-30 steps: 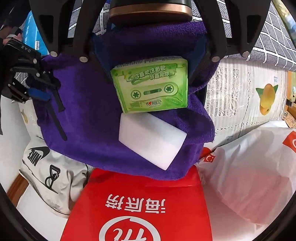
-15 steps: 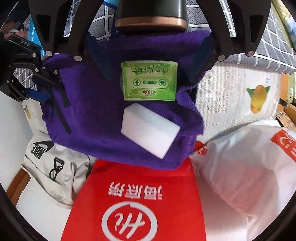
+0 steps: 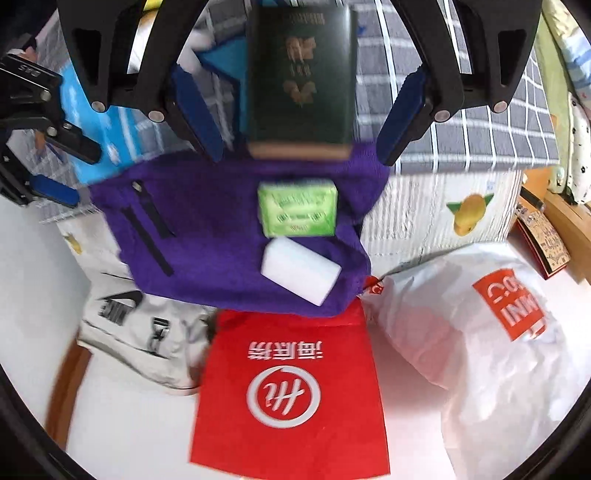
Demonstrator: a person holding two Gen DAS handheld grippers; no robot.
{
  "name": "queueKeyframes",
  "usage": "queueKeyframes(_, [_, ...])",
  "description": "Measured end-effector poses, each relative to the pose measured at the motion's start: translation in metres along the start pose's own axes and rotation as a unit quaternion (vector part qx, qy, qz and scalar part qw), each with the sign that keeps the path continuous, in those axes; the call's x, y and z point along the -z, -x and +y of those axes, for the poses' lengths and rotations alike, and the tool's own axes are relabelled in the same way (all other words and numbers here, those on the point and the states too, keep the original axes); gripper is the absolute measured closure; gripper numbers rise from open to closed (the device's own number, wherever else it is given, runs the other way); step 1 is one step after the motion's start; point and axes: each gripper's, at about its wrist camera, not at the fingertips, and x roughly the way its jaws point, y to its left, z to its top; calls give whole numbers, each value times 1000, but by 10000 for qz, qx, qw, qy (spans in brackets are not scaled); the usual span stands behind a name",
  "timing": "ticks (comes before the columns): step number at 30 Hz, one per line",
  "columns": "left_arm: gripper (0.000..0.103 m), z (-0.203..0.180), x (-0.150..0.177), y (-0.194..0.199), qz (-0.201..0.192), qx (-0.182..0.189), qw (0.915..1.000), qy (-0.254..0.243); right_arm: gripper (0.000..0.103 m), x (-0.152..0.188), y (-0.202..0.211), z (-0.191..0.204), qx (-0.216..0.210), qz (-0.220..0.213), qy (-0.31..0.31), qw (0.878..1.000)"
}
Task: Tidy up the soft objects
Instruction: 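Move both tools back to the pile, left tool reaching for the white glove, then grasp the white glove with the left tool while the right tool grasps the yellow bag's strap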
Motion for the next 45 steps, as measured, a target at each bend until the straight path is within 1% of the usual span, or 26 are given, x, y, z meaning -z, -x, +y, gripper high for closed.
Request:
queueKeyframes(5, [19, -9, 39, 28, -16, 491, 9988, -69, 45, 31, 27, 15, -76, -94, -214, 9997])
queueKeyframes(8, [19, -17, 64, 39, 26, 701, 9975, -98, 45, 53, 44, 27, -79, -188, -251, 9995])
queueKeyframes(10, [20, -23, 80, 42, 88, 676, 9976, -144, 45, 66, 53, 32, -18, -235, -316, 9992])
queueKeyframes(13, [21, -30, 103, 49, 46, 676, 9976, -142, 45, 91, 65, 36, 105, -293, -469, 9984])
queueKeyframes(16, [24, -35, 120, 47, 69, 852, 9963, -33, 45, 118, 72, 36, 136, -248, -629, 9976])
queueKeyframes(18, [28, -36, 128, 42, 36, 973, 9950, 206, 45, 134, 75, 36, 147, -199, -786, 9966])
queueKeyframes(21, [28, -42, 132, 32, 12, 1096, 9933, 351, 45, 153, 78, 38, 32, -167, -889, 9959])
queueKeyframes(25, [29, -51, 132, 18, 69, 1044, 9937, 389, 45, 169, 84, 38, -111, -308, -1157, 9927])
queueKeyframes(27, [33, -54, 130, 10, 131, 1020, 9938, 430, 45, 175, 82, 37, -192, -301, -1214, 9920])
queueKeyframes(29, [36, -58, 128, 4, 178, 996, 9939, 435, 45, 177, 77, 36, -172, -255, -1252, 9917])
queueKeyframes(31, [40, -61, 127, -2, 203, 1010, 9939, 405, 45, 179, 73, 35, -160, -208, -1283, 9914])
queueKeyframes(33, [48, -65, 128, -8, 283, 991, 9940, 364, 45, 181, 70, 35, -169, -192, -1249, 9918])
queueKeyframes(35, [58, -67, 129, -12, 329, 1050, 9934, 332, 45, 182, 68, 34, -140, -180, -1236, 9921])
queueKeyframes(36, [61, -68, 129, -12, 328, 1074, 9932, 315, 45, 182, 68, 34, -142, -188, -1229, 9921])
queueKeyframes(37, [72, -69, 130, -12, 317, 1103, 9930, 288, 45, 182, 68, 35, -147, -190, -1228, 9921])
queueKeyframes(38, [79, -69, 130, -11, 283, 1142, 9927, 257, 45, 183, 67, 35, -151, -181, -1234, 9921])
queueKeyframes(41, [80, -65, 130, -2, 177, 1137, 9931, 215, 45, 182, 64, 35, -164, -153, -1274, 9916])
queueKeyframes(45, [80, -49, 131, 16, 19, 1193, 9924, 311, 45, 181, 64, 41, -180, -173, -1265, 9916])
